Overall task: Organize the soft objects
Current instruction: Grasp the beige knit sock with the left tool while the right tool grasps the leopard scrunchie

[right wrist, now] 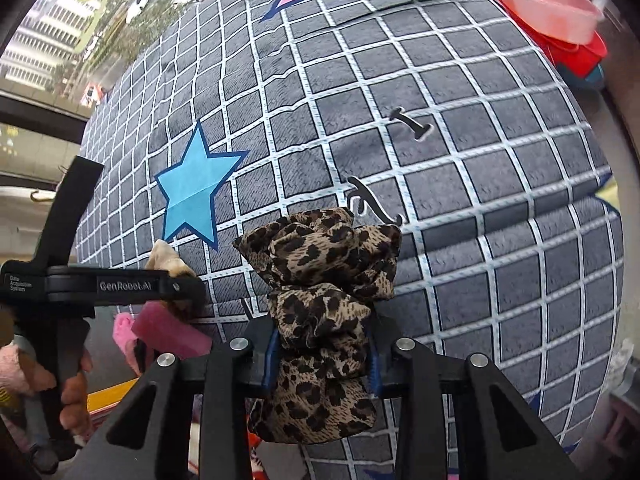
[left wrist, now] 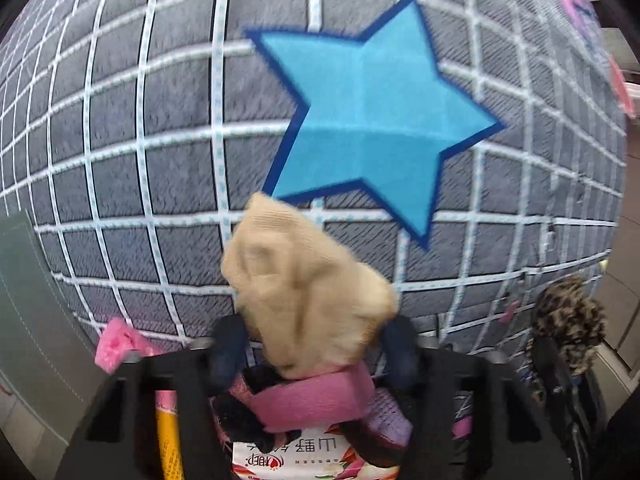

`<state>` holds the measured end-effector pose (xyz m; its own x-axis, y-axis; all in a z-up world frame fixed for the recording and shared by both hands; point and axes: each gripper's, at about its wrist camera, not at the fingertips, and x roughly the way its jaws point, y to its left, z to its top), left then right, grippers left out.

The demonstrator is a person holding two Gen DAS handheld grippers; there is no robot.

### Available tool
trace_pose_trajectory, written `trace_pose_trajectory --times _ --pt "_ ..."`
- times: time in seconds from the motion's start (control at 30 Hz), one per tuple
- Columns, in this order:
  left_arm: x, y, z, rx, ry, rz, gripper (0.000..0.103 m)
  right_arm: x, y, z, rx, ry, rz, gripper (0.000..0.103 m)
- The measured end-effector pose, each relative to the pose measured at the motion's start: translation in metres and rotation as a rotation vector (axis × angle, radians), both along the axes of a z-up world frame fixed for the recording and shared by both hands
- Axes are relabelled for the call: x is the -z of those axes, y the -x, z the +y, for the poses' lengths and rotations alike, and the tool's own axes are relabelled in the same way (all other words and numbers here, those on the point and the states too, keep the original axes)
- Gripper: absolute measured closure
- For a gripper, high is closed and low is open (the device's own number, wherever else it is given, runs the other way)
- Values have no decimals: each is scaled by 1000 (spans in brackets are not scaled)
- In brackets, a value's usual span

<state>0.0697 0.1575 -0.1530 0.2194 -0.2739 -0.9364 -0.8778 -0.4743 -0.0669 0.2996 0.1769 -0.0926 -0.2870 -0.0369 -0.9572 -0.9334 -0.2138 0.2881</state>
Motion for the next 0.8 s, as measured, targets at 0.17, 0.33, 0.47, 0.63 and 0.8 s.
trace_pose_trajectory --times 0.17,0.33,0.47,0.63,0.8 --pt "-30 -8 12 53 -131 54 70 -8 -7 -6 18 6 11 68" --pt "-67 -16 26 99 -244 110 70 -15 -11 -10 41 6 27 68" --pt "-92 -19 37 127 -302 113 70 -18 -14 -14 63 16 33 68" --pt "-116 -28 23 169 -340 95 70 -21 -20 -22 87 18 32 68" --pt "-120 -44 -21 213 -368 52 70 -24 -28 -37 104 22 17 68"
